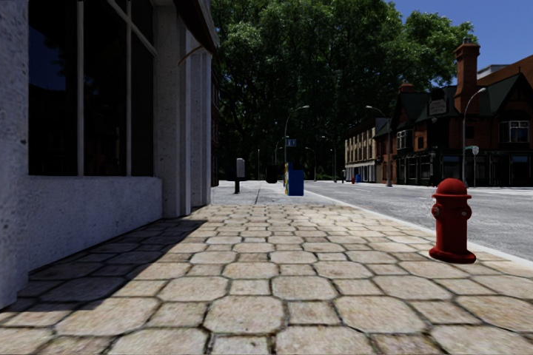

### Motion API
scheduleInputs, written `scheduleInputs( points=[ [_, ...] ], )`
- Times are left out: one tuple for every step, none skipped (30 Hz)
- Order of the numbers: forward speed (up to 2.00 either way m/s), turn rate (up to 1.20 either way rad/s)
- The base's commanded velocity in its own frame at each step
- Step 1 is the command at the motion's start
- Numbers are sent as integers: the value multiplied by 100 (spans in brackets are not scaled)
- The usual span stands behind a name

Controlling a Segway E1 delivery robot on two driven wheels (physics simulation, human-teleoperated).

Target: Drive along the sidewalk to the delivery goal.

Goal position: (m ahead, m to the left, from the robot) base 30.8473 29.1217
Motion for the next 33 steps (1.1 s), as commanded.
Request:
scheduleInputs(
  points=[
    [200, 0],
    [200, 0],
    [200, 0],
    [200, 0],
    [200, 0],
    [200, 0],
    [200, 0],
    [200, 0],
    [200, 0],
    [200, 0],
    [200, 0],
    [200, 0],
    [200, 0],
    [200, 0],
    [200, 0],
    [200, 0],
    [200, 0],
    [200, 0],
    [200, 0],
    [200, 0],
    [200, 0],
    [200, 0],
    [200, 0],
    [200, 0],
    [200, 0],
    [200, 0],
    [200, 0],
    [200, 0],
    [200, 0],
    [200, 0],
    [200, 0],
    [200, 0],
    [200, 0]
  ],
)
